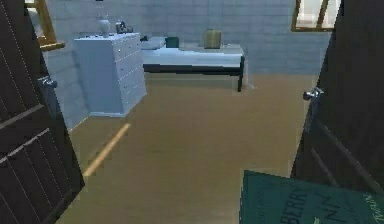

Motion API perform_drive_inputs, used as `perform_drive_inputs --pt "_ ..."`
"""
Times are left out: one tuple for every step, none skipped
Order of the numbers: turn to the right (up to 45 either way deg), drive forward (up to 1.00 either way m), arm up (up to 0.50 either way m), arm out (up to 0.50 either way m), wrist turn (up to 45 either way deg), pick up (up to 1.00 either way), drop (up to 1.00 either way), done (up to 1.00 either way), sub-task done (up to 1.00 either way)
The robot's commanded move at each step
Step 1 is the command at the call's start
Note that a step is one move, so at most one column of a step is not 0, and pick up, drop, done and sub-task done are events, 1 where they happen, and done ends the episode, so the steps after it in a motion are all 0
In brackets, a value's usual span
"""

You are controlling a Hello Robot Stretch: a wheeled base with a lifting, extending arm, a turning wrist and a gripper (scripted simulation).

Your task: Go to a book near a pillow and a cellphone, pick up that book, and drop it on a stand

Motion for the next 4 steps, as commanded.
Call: perform_drive_inputs --pt "3.0 0.0 0.0 0.0 0.0 0.0 0.0 0.0 0.0" --pt "0.0 0.95 0.0 0.0 0.0 0.0 0.0 0.0 0.0" --pt "30.0 0.0 0.0 0.0 0.0 0.0 0.0 0.0 0.0" --pt "0.0 1.0 0.0 0.0 0.0 0.0 0.0 0.0 0.0"
